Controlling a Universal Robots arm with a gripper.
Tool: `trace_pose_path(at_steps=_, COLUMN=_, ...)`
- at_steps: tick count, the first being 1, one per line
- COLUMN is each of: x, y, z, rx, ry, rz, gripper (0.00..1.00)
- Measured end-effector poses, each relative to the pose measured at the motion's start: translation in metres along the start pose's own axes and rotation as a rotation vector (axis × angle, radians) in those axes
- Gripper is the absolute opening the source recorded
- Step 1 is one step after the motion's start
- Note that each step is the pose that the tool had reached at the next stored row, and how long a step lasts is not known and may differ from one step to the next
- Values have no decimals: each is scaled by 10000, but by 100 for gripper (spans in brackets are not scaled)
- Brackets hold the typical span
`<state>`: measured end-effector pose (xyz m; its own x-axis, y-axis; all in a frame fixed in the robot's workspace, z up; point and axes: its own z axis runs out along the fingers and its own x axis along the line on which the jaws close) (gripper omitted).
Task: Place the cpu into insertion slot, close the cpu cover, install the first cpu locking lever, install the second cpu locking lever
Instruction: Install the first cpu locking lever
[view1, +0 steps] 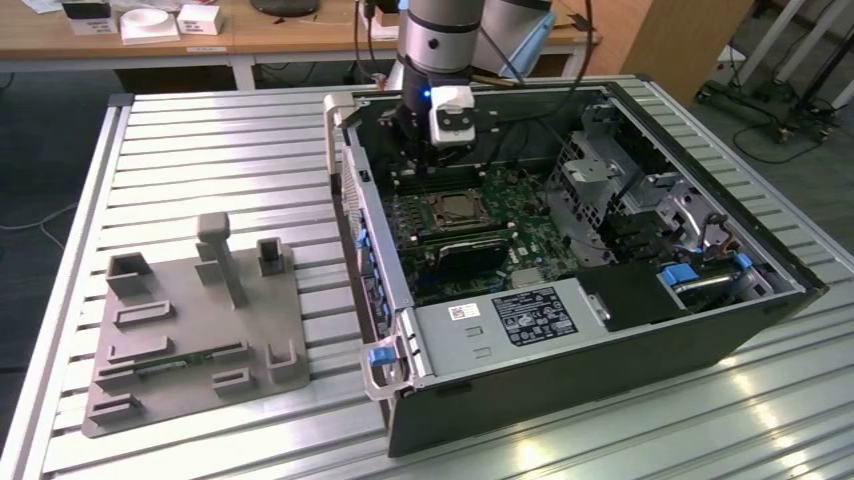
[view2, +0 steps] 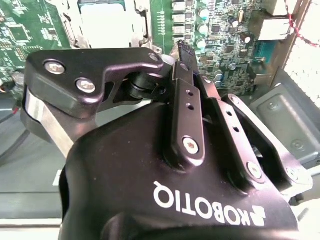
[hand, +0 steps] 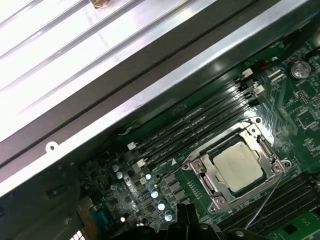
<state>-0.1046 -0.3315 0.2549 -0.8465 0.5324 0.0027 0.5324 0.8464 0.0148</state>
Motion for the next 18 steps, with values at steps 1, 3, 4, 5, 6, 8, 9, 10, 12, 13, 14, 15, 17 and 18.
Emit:
trace_pose_path(at_steps=1, x=1, y=-1, z=1, rx=2, ry=2, rz=-90, gripper=10)
trace_pose_path(at_steps=3, x=1, y=-2, z=3, rx=2, ry=6, rz=-286, gripper=10)
trace_pose_path(at_steps=4, x=1, y=-2, z=3, rx=3, ry=7, rz=-405, gripper=10)
trace_pose_path(at_steps=5, x=1, y=-2, z=4, rx=1, ry=9, rz=-524, gripper=10)
trace_pose_path(at_steps=6, x=2, y=-2, z=4, rx=3, ry=12, rz=-671, gripper=10)
trace_pose_path(at_steps=8, x=2, y=-2, z=6, rx=3, ry=17, rz=-1030, gripper=10)
trace_pose_path(at_steps=9, x=2, y=-2, z=7, rx=3, ry=19, rz=-1208, gripper=10)
trace_pose_path(at_steps=10, x=2, y=-2, z=8, rx=2, ry=22, rz=-1371, gripper=10)
trace_pose_path(at_steps=12, x=10, y=-7, z=11, rx=-1, ry=26, rz=-1524, gripper=10)
trace_pose_path(at_steps=13, x=26, y=-17, z=12, rx=0, ry=26, rz=-1533, gripper=10)
trace_pose_path(at_steps=14, x=41, y=-26, z=13, rx=-1, ry=26, rz=-1535, gripper=10)
trace_pose_path(at_steps=15, x=61, y=-38, z=13, rx=0, ry=26, rz=-1537, gripper=10)
trace_pose_path(at_steps=17, x=93, y=-57, z=16, rx=-2, ry=26, rz=-1547, gripper=10)
trace_pose_path(at_steps=18, x=99, y=-59, z=17, rx=-5, ry=27, rz=-1554, gripper=10)
